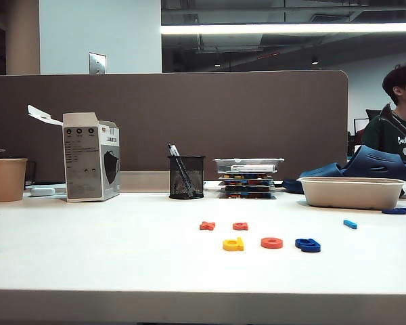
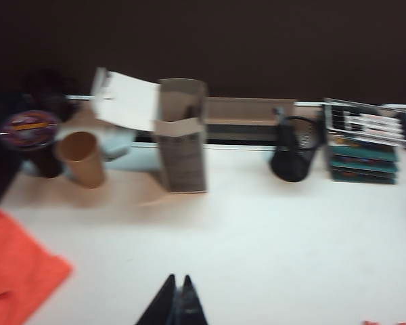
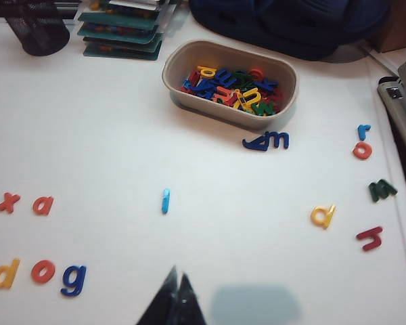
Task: Select the appropriate letters from the row of letter magnets placed on the table to arrange into the word "dog".
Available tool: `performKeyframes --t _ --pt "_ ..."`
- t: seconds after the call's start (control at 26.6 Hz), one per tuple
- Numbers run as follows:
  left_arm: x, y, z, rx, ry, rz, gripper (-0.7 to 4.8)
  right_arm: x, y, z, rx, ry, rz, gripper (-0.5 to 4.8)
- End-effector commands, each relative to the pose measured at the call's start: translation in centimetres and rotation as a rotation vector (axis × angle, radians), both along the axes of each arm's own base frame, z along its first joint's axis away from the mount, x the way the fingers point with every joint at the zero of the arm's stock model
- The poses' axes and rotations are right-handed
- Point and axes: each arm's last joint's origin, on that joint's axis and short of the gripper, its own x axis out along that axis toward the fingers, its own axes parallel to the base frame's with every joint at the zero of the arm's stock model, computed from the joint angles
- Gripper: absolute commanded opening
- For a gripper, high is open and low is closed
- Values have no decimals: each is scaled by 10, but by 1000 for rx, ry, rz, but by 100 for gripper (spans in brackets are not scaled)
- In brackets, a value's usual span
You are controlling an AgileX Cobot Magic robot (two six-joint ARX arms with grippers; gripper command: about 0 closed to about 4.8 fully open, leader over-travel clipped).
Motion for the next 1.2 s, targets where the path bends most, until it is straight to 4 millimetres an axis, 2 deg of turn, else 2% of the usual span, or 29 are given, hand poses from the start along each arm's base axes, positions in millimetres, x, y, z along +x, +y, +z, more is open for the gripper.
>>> performKeyframes --t 0.04,0.08,0.19,0.23,0.34,0.38,0.53,0.6,0.71,0.79,0.86,1.05,1.09,1.2 --pt "-24 24 5 56 -22 73 -6 -14 -4 -6 8 -105 -7 -6" --pt "-36 33 6 84 -31 102 -6 -19 -6 -10 14 -135 -10 -6" --pt "-61 44 0 84 -48 122 -5 -34 -9 -21 29 -192 -7 -6" --pt "-74 48 -10 80 -58 126 -6 -41 -10 -29 37 -212 0 -6" --pt "-98 54 -36 63 -68 129 -6 -53 -12 -42 64 -235 -13 -6" --pt "-112 57 -52 48 -78 131 -5 -58 -13 -48 87 -247 -14 -6" --pt "-145 64 -87 8 -105 121 -6 -65 -14 -67 100 -283 -9 -6" --pt "-159 67 -107 -12 -144 96 -6 -65 -13 -79 125 -313 26 -6" --pt "-168 68 -129 -39 -194 43 -6 -62 -12 -90 147 -368 44 -6" --pt "-168 66 -140 -27 -245 -8 -6 -60 -12 -93 162 -404 43 -6" --pt "-158 62 -150 -28 -276 -65 -6 -54 -10 -99 167 -432 44 -6" --pt "-118 49 -168 -40 -425 -173 -6 -41 -8 -125 140 -454 59 -6" --pt "-107 47 -176 -34 -467 -175 -6 -37 -7 -132 116 -472 69 -6" --pt "-91 43 -195 -29 -494 -175 -6 -33 -6 -140 62 -519 88 -6"
